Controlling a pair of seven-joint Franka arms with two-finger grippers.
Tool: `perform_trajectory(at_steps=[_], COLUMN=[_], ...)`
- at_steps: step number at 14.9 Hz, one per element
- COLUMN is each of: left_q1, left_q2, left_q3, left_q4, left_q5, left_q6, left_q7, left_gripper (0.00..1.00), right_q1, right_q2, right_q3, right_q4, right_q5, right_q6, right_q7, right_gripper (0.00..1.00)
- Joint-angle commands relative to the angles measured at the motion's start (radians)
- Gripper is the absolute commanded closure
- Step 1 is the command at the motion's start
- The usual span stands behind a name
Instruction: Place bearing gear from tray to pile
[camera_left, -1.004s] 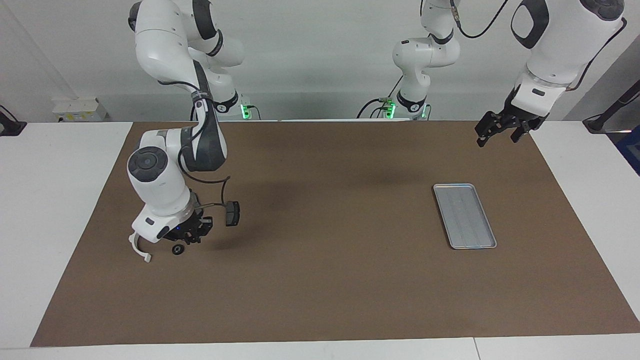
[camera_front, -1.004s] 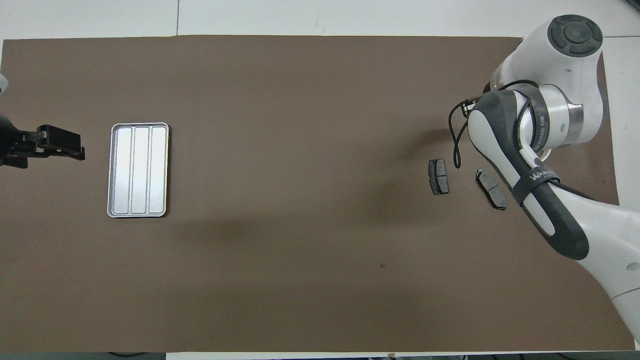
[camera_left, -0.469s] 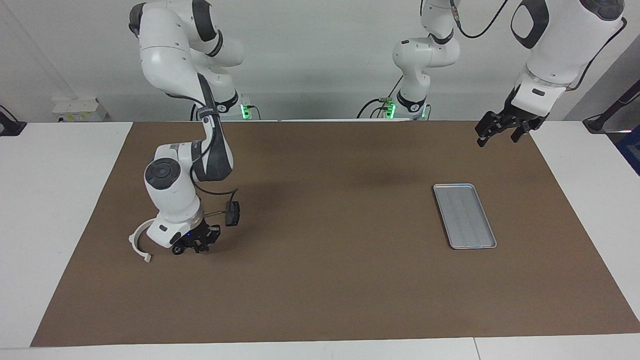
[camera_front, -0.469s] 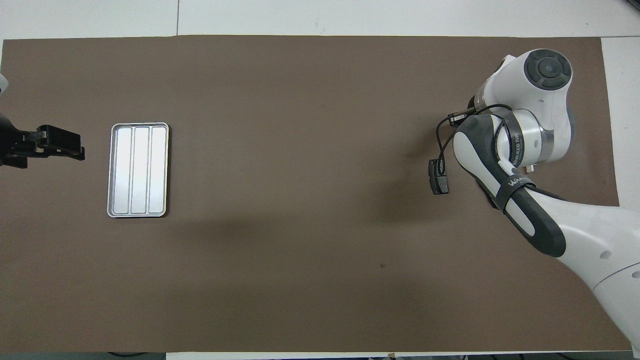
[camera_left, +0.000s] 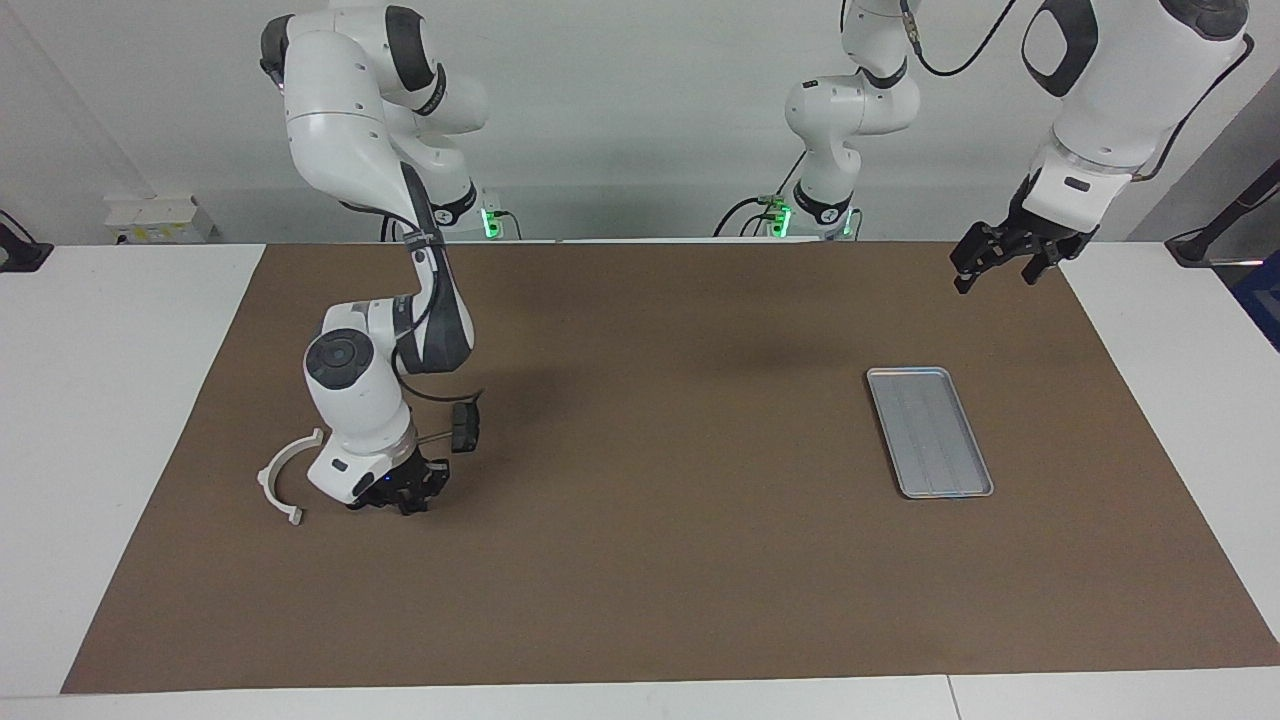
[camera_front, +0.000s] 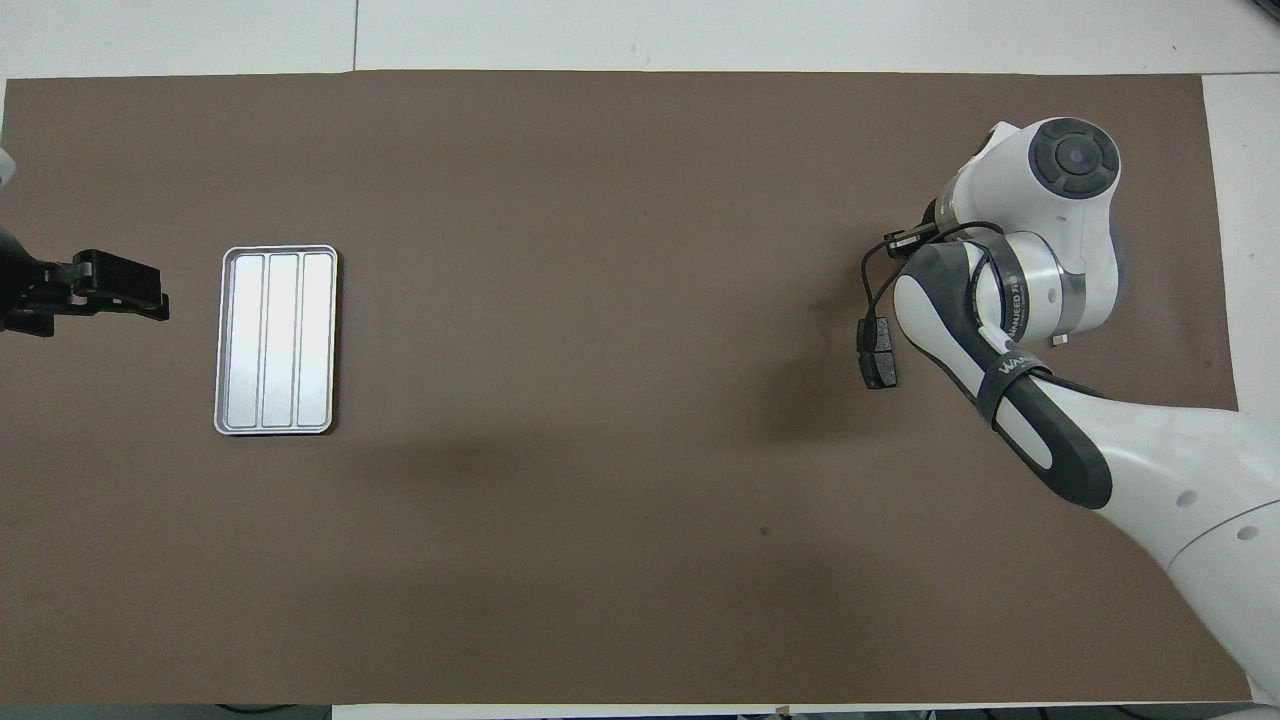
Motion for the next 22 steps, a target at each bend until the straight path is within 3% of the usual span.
perform_trajectory(at_steps=[1,2,3,4,13,22], left_q1=[-0.014,-0.012,-0.012,-0.012,-0.009,-0.011], left_q2=[-0.015,-0.016,-0.018,-0.018,-0.019,-0.019], left_q3=[0.01,0.01,0.01,0.01,0.01,0.01], left_q4=[-0.004,-0.008,-0.012,-0.012,-0.013,-0.013], left_q5=[0.016,0.016,0.016,0.014,0.014,0.014], left_q6=[-0.012,-0.009,-0.001,0.0,-0.009,-0.009], left_q7=[0.008,0.009,0.011,0.009,0.0,0.001], left_gripper=[0.0,0.0,0.0,0.0,0.0,0.0], right_q1=[-0.006,-0.004,-0.006,-0.006,-0.004,-0.004], right_q2=[-0.002,-0.002,-0.002,-0.004,-0.096,-0.128], right_q3=[0.01,0.01,0.01,0.01,0.012,0.012], right_q4=[-0.021,-0.021,-0.021,-0.021,-0.018,-0.015], right_q5=[0.001,0.001,0.001,0.001,0.001,-0.001], right_q6=[0.03,0.028,0.027,0.027,-0.079,-0.079], right_q7=[0.026,0.028,0.028,0.034,0.041,0.031], right_gripper=[1.0,1.0,0.58,0.01,0.0,0.0])
